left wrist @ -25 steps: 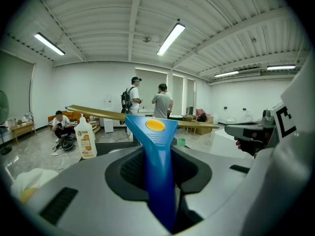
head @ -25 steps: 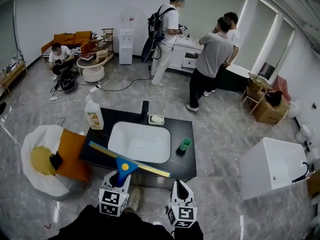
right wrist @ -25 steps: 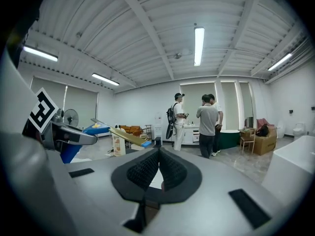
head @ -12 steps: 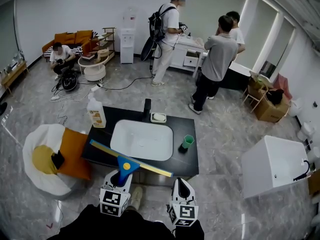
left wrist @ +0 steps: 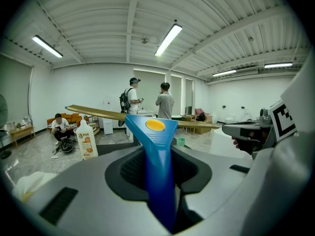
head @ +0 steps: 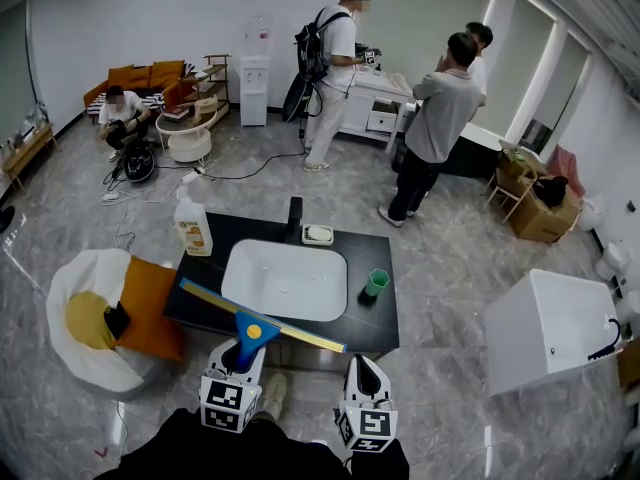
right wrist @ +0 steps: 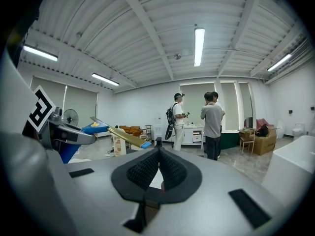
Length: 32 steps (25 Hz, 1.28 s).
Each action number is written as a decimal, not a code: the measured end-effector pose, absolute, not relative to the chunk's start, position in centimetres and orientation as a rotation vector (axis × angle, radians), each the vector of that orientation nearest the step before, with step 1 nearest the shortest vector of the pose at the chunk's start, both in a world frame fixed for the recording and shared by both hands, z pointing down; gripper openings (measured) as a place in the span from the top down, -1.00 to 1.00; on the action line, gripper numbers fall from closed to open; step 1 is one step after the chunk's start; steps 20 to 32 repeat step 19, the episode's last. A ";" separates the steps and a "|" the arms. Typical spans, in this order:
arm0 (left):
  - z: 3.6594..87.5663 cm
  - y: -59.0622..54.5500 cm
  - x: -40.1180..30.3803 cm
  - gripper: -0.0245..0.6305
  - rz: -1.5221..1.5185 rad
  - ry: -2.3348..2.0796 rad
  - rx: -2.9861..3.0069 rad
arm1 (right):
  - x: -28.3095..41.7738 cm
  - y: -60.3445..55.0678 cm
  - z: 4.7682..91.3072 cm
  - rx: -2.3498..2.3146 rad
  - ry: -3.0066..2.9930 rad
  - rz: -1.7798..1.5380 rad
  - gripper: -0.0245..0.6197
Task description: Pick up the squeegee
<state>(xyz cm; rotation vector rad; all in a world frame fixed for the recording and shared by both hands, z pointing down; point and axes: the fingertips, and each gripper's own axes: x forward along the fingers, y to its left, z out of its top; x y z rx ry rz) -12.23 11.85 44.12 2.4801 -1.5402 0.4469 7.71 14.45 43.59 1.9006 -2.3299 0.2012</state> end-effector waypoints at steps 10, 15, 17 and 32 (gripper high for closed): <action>44.4 11.7 -12.6 0.55 0.447 -1.539 2.474 | 7.3 14.1 43.8 1.894 -2.335 0.203 0.88; 44.5 11.6 -12.5 0.55 0.451 -1.540 2.471 | 7.2 14.1 43.9 1.889 -2.338 0.204 0.88; 44.5 11.5 -12.6 0.55 0.451 -1.541 2.471 | 7.1 14.0 43.9 1.887 -2.340 0.204 0.88; 44.5 11.4 -12.7 0.55 0.449 -1.540 2.473 | 7.0 13.9 43.9 1.887 -2.340 0.206 0.88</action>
